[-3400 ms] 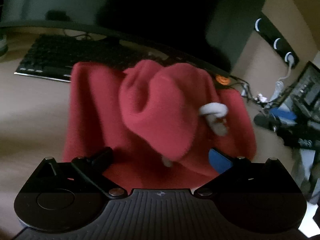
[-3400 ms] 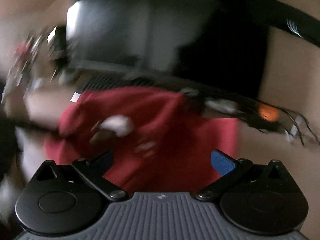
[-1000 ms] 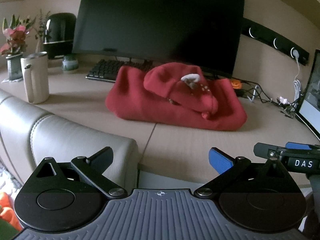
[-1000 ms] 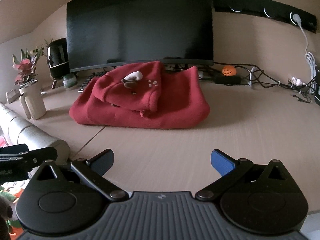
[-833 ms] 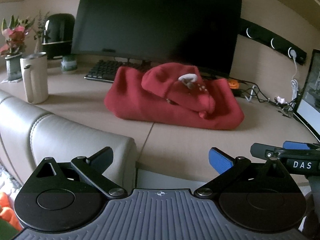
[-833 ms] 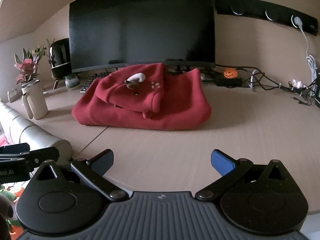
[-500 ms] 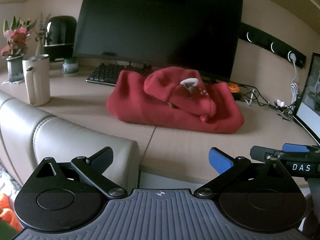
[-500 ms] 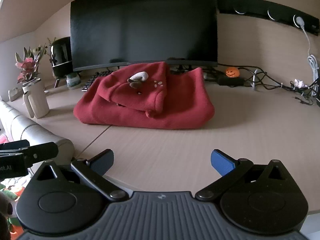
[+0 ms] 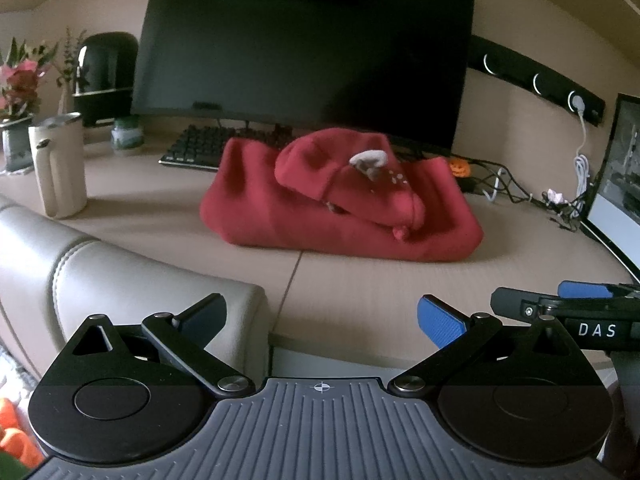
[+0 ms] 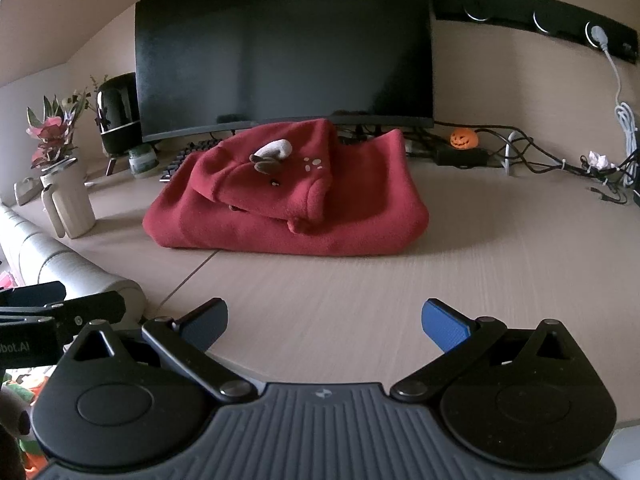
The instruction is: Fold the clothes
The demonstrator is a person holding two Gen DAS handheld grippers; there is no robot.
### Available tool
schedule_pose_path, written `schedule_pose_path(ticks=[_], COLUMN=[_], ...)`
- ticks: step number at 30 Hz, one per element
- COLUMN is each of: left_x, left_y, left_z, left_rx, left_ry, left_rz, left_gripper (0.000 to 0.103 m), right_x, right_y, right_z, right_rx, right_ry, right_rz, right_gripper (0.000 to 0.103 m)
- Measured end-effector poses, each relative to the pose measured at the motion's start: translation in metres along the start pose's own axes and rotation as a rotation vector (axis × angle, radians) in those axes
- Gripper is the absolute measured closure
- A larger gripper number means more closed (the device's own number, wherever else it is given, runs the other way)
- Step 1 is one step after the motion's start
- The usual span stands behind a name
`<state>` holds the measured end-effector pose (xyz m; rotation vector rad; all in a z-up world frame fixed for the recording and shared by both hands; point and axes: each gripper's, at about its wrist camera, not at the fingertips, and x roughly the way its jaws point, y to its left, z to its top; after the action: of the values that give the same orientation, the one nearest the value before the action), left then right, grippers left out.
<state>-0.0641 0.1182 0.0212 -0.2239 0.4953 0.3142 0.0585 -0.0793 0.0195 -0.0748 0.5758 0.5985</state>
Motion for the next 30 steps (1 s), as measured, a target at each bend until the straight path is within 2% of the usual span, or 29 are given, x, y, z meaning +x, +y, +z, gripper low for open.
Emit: schedule_pose_path(ticks=[30], left_x=[0.0044], left_y=[0.0065], left_z=[-0.0016], left_rx=[-0.013], left_ry=[0.024], left_rz=[0.005], left_gripper=[0.000], right_x=[0.0060], right_y=[0.0050], right_z=[-0.0023], right_rx=[-0.010], right_ry=[0.029], right_rz=[0.011], right_gripper=[0.000])
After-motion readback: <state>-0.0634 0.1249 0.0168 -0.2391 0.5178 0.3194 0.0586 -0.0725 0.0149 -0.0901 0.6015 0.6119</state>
